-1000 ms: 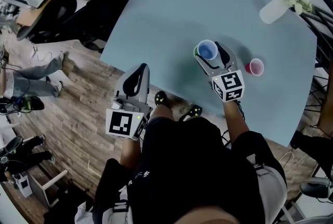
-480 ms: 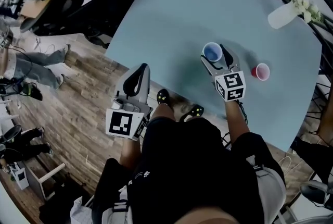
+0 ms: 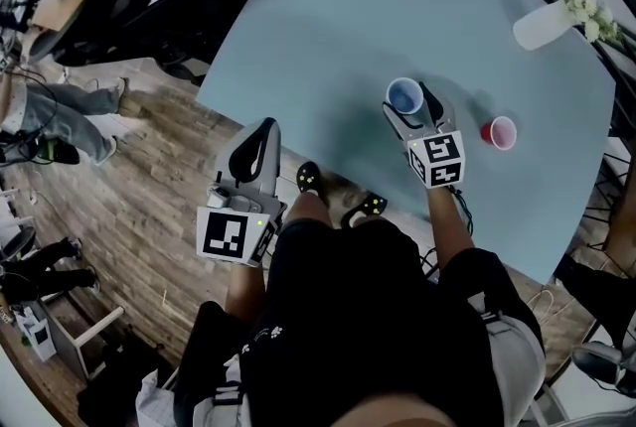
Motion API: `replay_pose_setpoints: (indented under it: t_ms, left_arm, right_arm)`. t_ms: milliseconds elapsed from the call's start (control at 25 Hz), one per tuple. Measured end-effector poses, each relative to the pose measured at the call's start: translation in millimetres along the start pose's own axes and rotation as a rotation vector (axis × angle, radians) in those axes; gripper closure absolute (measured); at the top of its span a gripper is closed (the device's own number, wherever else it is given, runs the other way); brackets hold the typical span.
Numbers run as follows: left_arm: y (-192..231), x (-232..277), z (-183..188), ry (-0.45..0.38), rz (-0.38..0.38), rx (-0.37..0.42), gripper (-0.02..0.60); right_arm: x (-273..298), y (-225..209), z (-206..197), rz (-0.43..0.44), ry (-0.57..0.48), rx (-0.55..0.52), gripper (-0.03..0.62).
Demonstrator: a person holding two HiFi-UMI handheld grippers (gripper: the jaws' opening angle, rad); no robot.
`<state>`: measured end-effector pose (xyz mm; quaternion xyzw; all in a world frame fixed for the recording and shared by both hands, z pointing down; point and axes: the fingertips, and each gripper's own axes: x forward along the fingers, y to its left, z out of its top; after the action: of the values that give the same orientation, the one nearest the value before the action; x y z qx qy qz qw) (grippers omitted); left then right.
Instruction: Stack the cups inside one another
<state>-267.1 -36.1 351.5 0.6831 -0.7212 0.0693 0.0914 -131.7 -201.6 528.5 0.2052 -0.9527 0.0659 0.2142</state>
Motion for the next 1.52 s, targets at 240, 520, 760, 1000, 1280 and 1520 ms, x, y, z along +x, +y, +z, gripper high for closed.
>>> replay_pose_setpoints:
  t_ms: [240,520,760,1000,1280,1520]
  left_arm:
    - [0,1,-6,0.017,-0.010,-0.003,0.595]
    - [1,3,-3,0.011,-0.020,-0.002,0.595]
    - [5,-5,-9,0.020,-0.009,0.004,0.595]
    - [5,-12,-7,0.009,-0.006,0.020,0.595]
    - [-3,-14,-4,0.001,-0.028,0.017,0.595]
    - [-24,-6,-3,-0.014,-0.082,0.015,0.595]
  right_arm:
    - [3,1,-8,-0.003,0.013,0.007,0.232]
    - [6,2,-7,-0.009,-0.001,0.012,0.229]
    - [6,5,-6,-0.006,-0.014,0.016,0.223]
    - [0,6,3,-0.024,-0.048,0.016,0.223]
    - [-23,3,19,-0.064,-0.116,0.023,0.255]
    - [-53,3,33,-0.084,-0.201,0.041,0.326]
